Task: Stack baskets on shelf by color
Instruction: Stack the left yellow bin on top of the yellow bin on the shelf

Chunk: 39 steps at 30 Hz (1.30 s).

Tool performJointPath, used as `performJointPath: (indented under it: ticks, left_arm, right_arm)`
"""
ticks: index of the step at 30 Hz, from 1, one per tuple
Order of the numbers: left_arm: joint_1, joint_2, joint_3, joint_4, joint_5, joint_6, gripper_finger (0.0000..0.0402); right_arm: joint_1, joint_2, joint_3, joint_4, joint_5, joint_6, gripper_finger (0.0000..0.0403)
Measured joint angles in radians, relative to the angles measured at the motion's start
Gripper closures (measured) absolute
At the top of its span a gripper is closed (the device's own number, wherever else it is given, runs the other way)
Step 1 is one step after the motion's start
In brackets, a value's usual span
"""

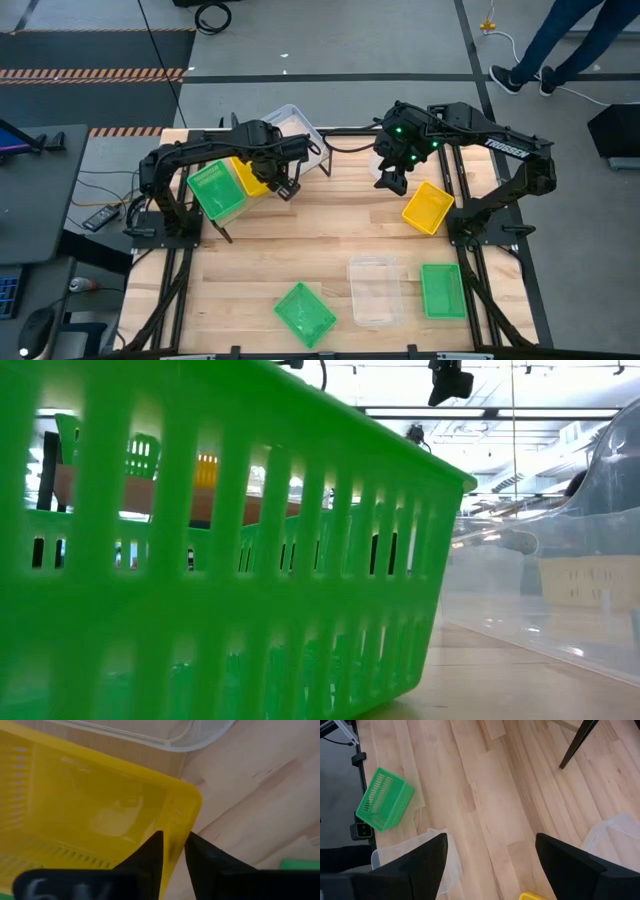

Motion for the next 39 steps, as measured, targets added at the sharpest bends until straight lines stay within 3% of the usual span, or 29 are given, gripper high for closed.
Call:
performJointPath:
  ticks: [15, 23, 32, 39]
  left_arm:
    - [0.0, -0.002, 0.0, 0.029, -0.002, -0.065, 0.0369]
    - [0.0, -0.001, 0.0, 0.02, 0.0, 0.02, 0.0354]
    - [0.0, -0.002, 0.001, 0.013, 0.003, 0.108, 0.038]
    - [0.0, -0.002, 0.001, 0.005, 0.003, 0.141, 0.0376]
  right_arm:
    - [0.0, 0.0, 0.0, -0.003, 0.0, -0.016, 0.0096]
    - [0.0, 0.0, 0.0, -0.015, 0.0, -0.019, 0.0096]
    - [0.0, 0.0, 0.0, -0.017, 0.0, -0.023, 0.0096]
    - [0.0, 0.0, 0.0, -0.017, 0.008, -0.023, 0.0096]
